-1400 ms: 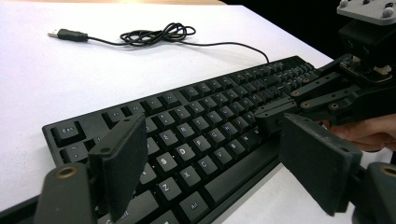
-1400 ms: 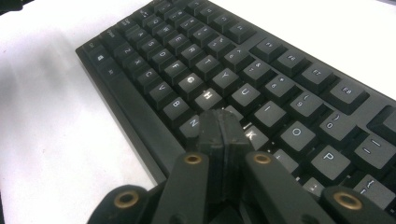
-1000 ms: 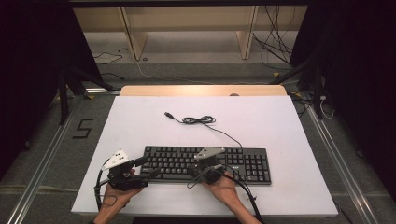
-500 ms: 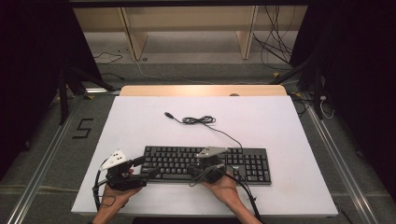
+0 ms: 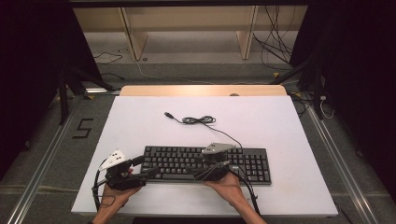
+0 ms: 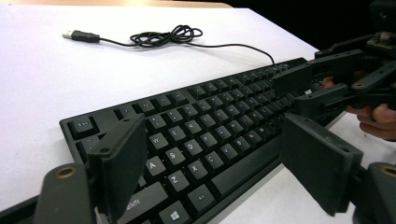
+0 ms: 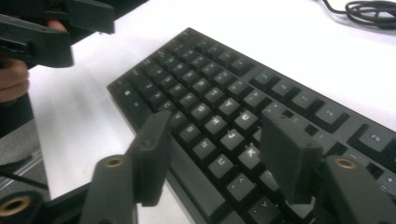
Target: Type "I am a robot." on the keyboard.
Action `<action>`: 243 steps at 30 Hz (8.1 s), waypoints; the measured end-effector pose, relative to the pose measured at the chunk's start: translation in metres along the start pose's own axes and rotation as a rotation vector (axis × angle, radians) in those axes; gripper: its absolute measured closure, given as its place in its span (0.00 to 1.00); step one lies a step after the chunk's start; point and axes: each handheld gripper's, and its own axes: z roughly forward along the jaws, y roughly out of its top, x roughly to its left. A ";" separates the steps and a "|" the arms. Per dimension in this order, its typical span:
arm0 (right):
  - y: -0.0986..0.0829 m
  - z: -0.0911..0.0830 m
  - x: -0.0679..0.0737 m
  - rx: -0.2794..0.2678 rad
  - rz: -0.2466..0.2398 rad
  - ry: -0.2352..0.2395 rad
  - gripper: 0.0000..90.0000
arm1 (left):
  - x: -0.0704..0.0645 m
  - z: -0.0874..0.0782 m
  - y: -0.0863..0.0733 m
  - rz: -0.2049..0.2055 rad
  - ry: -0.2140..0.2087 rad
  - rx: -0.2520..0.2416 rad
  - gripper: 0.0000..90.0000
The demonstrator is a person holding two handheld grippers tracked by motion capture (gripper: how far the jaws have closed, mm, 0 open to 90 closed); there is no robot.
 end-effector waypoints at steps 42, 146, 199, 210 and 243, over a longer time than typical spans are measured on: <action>-0.014 0.018 0.018 0.091 -0.096 0.011 1.00 | 0.002 -0.001 0.000 -0.005 0.007 -0.007 0.26; -0.018 -0.026 0.015 -0.038 -0.036 0.056 0.40 | 0.019 0.041 -0.002 0.022 0.134 0.190 0.96; -0.018 0.009 0.010 0.033 -0.019 0.019 0.99 | -0.001 0.014 0.004 -0.037 0.023 0.030 0.30; -0.022 0.015 0.010 0.067 -0.025 0.010 1.00 | -0.004 0.013 0.003 -0.031 0.007 0.028 0.28; -0.025 0.021 0.010 0.097 -0.048 -0.024 1.00 | -0.003 0.010 0.001 -0.029 0.013 0.035 0.28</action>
